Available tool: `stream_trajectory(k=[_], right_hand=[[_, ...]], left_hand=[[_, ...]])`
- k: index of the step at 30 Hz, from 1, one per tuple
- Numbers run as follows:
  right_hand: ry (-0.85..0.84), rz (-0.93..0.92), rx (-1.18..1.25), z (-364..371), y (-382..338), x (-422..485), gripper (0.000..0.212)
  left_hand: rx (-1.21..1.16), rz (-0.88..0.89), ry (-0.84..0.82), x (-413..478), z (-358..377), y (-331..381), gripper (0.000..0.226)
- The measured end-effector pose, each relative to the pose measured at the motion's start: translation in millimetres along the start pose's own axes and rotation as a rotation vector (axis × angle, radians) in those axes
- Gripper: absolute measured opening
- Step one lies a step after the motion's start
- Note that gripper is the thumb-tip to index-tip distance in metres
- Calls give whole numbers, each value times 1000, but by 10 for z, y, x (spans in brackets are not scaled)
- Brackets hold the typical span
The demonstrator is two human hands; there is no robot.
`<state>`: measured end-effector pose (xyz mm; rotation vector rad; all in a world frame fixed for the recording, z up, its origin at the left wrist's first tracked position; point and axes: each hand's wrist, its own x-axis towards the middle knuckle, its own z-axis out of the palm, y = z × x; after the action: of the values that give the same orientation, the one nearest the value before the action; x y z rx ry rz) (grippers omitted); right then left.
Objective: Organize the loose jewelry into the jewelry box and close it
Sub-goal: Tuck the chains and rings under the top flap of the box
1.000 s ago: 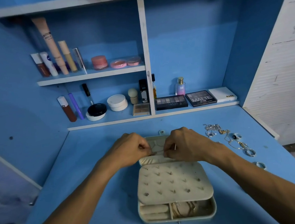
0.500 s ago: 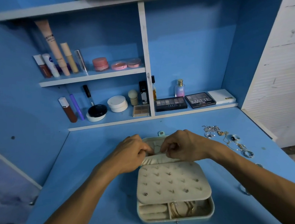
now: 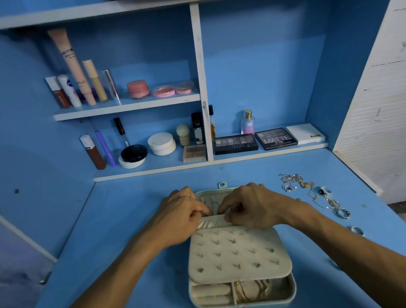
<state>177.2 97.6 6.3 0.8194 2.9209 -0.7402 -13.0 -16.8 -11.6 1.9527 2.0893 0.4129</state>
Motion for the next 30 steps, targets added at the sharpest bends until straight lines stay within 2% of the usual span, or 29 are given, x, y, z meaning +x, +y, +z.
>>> stream_trajectory(k=[5, 12, 15, 19, 23, 27, 30], right_hand=[[9, -11, 21, -25, -3, -18, 20], [-11, 18, 21, -22, -30, -17, 19], [-10, 16, 41, -26, -29, -7, 16], [-10, 16, 45, -17, -12, -4, 16], [26, 27, 53, 27, -27, 5, 16], [133, 13, 17, 126, -5, -9, 16], [240, -3, 11, 170, 12, -36, 15]], left_hand=[[-72, -62, -45, 38, -23, 46, 43], [-56, -168, -119, 104, -47, 125, 50], [-128, -145, -8, 14, -50, 44, 45], [11, -31, 60, -122, 2, -26, 48], [67, -6, 113, -133, -13, -48, 45], [125, -18, 105, -103, -13, -18, 38], [116, 8, 198, -53, -19, 100, 26]])
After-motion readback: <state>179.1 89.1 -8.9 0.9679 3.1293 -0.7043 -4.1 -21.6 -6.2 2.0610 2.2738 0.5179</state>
